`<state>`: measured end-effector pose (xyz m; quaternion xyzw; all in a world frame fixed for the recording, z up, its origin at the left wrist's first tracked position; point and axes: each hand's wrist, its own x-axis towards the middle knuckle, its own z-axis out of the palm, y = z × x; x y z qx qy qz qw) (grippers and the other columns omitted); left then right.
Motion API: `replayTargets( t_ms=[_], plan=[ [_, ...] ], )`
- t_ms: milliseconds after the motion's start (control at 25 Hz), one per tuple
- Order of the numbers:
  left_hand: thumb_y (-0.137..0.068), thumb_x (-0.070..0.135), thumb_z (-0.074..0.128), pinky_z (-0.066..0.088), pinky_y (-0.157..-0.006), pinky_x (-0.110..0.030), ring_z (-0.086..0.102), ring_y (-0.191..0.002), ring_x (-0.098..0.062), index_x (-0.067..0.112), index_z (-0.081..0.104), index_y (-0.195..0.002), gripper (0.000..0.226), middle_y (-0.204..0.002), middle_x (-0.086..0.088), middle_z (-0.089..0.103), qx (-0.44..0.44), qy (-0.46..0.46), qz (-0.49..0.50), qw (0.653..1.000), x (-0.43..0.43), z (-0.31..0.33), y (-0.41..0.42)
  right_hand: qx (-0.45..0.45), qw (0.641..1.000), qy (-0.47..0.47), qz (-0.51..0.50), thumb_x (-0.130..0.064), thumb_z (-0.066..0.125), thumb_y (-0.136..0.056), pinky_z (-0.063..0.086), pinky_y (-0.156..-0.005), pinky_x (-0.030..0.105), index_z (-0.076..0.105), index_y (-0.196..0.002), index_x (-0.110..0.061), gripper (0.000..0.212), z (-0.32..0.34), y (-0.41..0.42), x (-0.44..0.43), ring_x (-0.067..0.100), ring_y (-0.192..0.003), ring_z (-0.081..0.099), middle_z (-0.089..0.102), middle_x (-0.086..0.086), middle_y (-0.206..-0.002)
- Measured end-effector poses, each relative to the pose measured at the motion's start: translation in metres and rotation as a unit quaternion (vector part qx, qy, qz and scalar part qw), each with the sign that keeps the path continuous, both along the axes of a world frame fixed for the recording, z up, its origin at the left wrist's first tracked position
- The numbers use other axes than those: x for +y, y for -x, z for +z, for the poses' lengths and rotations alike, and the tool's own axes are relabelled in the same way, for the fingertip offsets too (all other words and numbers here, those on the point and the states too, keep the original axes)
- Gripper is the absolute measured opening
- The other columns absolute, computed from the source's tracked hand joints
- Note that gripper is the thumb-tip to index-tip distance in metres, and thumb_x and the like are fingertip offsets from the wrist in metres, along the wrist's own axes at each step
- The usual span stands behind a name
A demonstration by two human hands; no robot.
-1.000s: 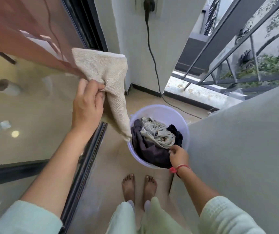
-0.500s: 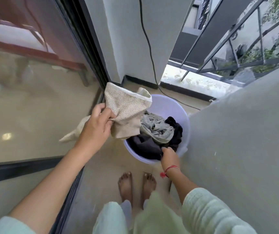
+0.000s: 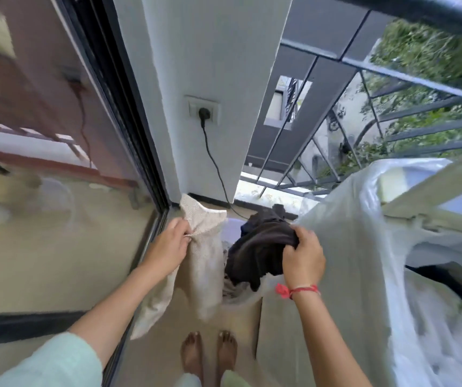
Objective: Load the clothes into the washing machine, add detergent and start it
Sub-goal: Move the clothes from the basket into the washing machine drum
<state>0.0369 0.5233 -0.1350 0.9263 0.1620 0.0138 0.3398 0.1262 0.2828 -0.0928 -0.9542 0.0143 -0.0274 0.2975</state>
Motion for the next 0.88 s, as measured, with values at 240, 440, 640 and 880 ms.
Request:
replayTargets(
  t_ms=[240, 440, 640, 880],
  plan=[
    [-0.090, 0.013, 0.051, 0.040, -0.064, -0.035, 0.057, -0.077, -0.028, 0.022, 0.049, -0.091, 0.009, -0.085, 0.000, 0.059, -0.093, 0.007, 0.000, 0.996, -0.022, 0.102, -0.044, -0.339, 0.927, -0.160, 0.004, 0.005, 0.047, -0.066, 0.031, -0.068, 0.014, 0.066, -0.097, -0.010, 0.040, 0.197, -0.009, -0.008, 0.016, -0.082, 0.050, 0.060, 0.008, -0.089],
    [-0.092, 0.015, 0.051, 0.041, -0.055, -0.031, 0.053, -0.060, -0.016, 0.023, 0.050, -0.092, 0.008, -0.070, 0.009, 0.056, -0.252, -0.003, 0.005, 0.968, -0.075, 0.210, -0.046, -0.465, 0.854, -0.230, -0.034, -0.014, 0.057, -0.074, 0.037, -0.064, 0.009, 0.072, -0.092, -0.012, 0.024, 0.295, 0.013, -0.065, 0.022, -0.076, 0.057, 0.063, 0.003, -0.079],
    [-0.092, 0.016, 0.056, 0.043, -0.057, -0.024, 0.054, -0.066, -0.010, 0.018, 0.056, -0.097, 0.006, -0.082, 0.007, 0.061, -0.388, -0.007, -0.015, 0.921, -0.161, 0.296, -0.040, -0.549, 0.794, -0.238, -0.110, -0.024, 0.064, -0.071, 0.032, -0.062, 0.012, 0.067, -0.078, -0.009, 0.017, 0.359, 0.033, -0.159, 0.019, -0.075, 0.052, 0.055, -0.005, -0.074],
    [-0.091, 0.009, 0.054, 0.036, -0.066, -0.025, 0.056, -0.075, -0.022, 0.010, 0.055, -0.098, 0.007, -0.087, -0.005, 0.064, -0.452, -0.031, -0.021, 0.891, -0.297, 0.334, -0.040, -0.518, 0.807, -0.233, -0.162, -0.019, 0.063, -0.077, 0.035, -0.065, 0.011, 0.054, -0.079, 0.000, 0.022, 0.381, 0.034, -0.327, 0.008, -0.074, 0.036, 0.039, 0.006, -0.087]
  ],
)
